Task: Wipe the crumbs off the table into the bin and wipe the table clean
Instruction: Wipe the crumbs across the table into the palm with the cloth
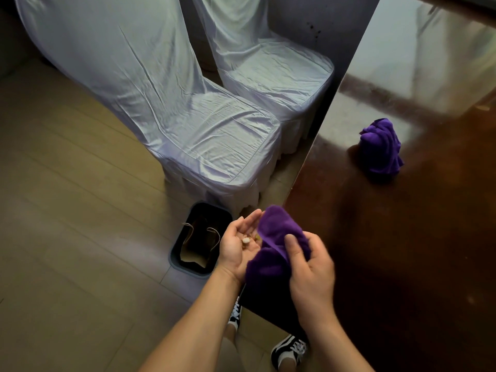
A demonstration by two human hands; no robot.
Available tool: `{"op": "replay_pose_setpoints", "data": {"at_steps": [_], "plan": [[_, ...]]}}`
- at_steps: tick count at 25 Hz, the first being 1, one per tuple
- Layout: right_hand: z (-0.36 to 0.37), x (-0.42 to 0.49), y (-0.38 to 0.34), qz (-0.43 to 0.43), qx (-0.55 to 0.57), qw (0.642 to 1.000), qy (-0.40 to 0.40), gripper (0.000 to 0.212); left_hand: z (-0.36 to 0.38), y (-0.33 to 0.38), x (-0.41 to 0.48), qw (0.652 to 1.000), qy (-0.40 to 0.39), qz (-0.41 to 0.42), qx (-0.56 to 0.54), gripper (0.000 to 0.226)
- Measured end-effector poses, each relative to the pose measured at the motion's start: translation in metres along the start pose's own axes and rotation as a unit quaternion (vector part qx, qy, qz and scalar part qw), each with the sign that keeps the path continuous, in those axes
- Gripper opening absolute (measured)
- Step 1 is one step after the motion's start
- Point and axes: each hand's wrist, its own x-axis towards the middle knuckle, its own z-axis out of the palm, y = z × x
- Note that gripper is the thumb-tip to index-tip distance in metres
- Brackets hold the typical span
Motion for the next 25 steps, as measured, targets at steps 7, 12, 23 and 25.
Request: {"op": "replay_pose_setpoints", "data": {"at_steps": [7, 12, 23, 25], "plan": [[-0.088, 0.022, 0.022, 0.075, -0.057, 0.986, 0.14, 0.013, -0.002, -0.001, 0.004, 0.998, -0.01, 0.01, -0.054, 0.038], [-0.06, 0.042, 0.022, 0.026, -0.21, 0.97, 0.121, 0.018, 0.001, 0.0, 0.002, 0.998, -0.001, 0.01, -0.055, 0.037], [-0.021, 0.012, -0.007, -0.046, -0.042, 0.991, -0.117, 0.01, 0.003, 0.002, 0.0, 0.998, 0.021, -0.005, -0.053, 0.036], [-0.035, 0.012, -0.009, -0.023, -0.018, 0.997, -0.068, 0.017, -0.001, 0.003, -0.001, 0.996, 0.02, -0.004, -0.09, 0.037]]}}
